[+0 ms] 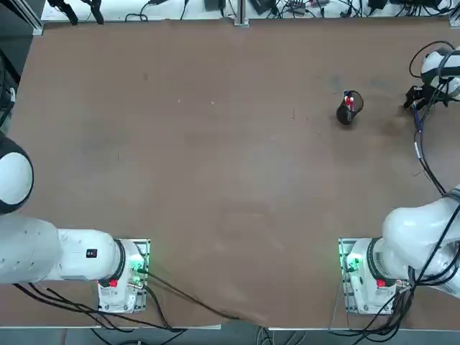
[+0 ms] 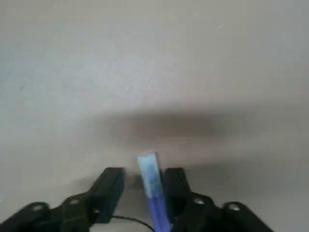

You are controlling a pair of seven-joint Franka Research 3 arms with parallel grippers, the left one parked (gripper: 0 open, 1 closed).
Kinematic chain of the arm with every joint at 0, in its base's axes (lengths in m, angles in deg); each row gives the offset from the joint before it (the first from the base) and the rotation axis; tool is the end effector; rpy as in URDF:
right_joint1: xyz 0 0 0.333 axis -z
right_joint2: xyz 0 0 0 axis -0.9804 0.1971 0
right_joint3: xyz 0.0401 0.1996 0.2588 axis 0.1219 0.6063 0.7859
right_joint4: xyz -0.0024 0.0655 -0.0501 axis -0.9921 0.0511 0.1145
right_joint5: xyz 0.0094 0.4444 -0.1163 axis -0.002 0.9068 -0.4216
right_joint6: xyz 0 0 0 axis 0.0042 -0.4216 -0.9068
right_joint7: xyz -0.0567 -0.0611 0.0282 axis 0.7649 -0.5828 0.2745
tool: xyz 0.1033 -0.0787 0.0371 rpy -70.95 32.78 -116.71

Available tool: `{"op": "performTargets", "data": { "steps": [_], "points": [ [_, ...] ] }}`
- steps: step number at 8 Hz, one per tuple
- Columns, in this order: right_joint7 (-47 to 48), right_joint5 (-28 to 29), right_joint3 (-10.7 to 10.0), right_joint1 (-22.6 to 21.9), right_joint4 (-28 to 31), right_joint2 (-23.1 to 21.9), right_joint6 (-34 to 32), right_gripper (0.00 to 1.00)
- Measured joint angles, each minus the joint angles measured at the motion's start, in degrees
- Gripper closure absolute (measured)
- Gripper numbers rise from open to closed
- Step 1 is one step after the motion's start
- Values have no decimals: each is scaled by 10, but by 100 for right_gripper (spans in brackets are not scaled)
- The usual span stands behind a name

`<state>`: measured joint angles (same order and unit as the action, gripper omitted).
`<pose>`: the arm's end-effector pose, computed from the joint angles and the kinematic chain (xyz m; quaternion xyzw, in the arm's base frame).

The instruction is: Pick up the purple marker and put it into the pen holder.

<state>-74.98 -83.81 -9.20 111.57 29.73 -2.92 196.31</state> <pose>0.5938 -0.3634 0.1182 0.9959 -0.0825 0.0328 0.0152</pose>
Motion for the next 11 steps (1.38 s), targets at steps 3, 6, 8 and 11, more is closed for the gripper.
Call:
{"op": "performTargets", "data": {
  "steps": [3, 6, 8, 11],
  "points": [
    [0, 2, 2, 1, 0, -4, 0, 85],
    [0, 2, 8, -3, -8, -18, -26, 85],
    [31, 2, 13, -21, -33, -72, -138, 85],
    [239, -31, 15, -106, -82, -161, -323, 85]
  ]
}}
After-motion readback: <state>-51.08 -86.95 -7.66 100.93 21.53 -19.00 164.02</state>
